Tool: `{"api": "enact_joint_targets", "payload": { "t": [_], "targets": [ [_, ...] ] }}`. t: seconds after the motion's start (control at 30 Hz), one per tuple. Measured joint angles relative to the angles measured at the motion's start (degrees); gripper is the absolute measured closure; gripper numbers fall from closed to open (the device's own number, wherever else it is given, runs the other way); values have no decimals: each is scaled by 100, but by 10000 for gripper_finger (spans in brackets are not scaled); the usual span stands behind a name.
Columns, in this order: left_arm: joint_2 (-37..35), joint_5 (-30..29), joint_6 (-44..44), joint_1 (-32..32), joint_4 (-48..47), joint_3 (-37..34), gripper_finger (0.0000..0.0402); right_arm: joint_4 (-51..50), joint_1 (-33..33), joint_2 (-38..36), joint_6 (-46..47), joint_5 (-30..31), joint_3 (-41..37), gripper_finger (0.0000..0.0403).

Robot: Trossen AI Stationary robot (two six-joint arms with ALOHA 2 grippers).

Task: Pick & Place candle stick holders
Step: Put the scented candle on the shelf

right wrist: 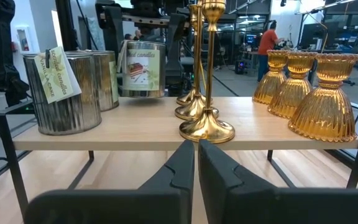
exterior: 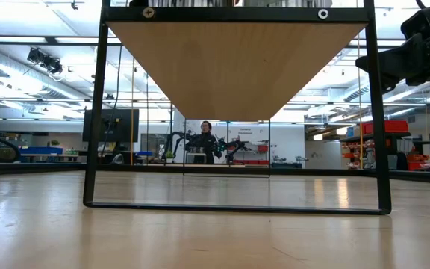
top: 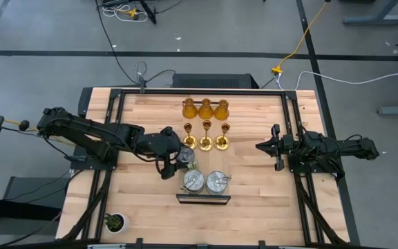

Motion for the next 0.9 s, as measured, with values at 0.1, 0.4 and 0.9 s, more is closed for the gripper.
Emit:
{"api": "enact_joint_targets", "payload": {
  "t": [0.1,0.4,0.9],
  "targets": [
    [0,4,-4,-2,0,0,21,0,-1,0,-1,0,0,376],
    [112,50,-22,-2,92,-11,21,0,-1,0,0,0,0,376],
    [111,65,7,0,66,-11,21,0,-1,0,0,0,1,376]
  ]
}}
